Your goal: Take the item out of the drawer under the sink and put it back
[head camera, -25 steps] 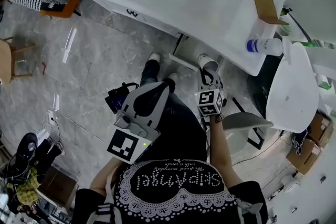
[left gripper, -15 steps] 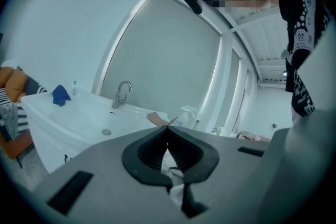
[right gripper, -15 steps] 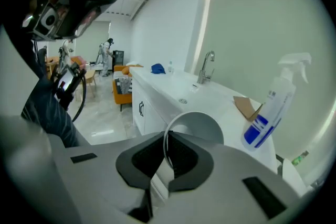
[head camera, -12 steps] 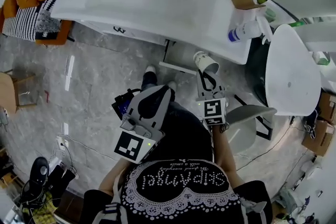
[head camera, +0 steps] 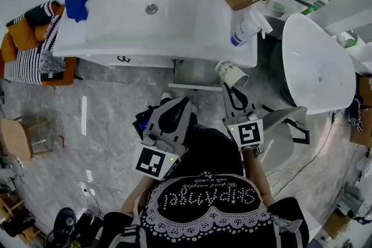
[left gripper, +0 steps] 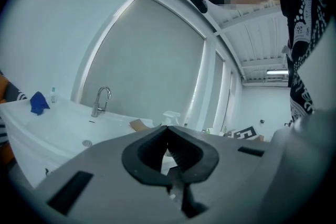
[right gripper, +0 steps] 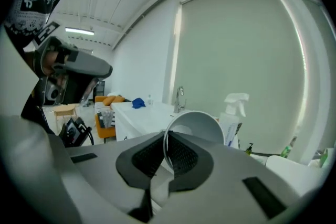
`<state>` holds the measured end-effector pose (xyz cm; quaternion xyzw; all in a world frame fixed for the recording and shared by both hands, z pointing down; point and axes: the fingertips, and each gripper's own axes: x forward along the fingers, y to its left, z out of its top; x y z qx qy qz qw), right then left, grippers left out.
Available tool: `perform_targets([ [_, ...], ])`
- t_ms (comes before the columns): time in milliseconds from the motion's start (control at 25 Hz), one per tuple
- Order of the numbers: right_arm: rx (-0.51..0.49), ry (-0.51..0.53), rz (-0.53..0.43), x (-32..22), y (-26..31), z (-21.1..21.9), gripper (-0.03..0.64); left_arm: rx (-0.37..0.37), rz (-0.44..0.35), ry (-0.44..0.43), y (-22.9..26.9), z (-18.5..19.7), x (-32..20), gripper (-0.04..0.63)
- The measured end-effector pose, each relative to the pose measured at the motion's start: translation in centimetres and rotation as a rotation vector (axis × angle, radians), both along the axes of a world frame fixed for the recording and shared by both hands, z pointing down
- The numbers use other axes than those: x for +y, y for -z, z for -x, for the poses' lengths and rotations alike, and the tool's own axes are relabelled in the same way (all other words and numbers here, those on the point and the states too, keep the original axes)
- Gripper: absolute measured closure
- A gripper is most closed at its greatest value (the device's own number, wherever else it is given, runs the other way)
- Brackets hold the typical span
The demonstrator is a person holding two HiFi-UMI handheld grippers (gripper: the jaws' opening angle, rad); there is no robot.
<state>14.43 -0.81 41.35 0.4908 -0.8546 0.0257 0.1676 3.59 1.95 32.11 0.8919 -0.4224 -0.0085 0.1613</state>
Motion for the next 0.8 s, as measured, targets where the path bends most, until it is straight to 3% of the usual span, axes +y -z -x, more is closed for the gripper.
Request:
perform_targets([
  [400,-0.169,-0.111,-0.147,2.8,7.6,-3.7,0.592,-0.020,-0.047,-0.100,-0.2,-3.9,0.7,0.591],
  [800,-0.252,-0.170,-0.170,4.6,8.7,-5.3,0.592,-0.004,-0.021,-0.113,-0.5,-4.7,0.3,0.591],
])
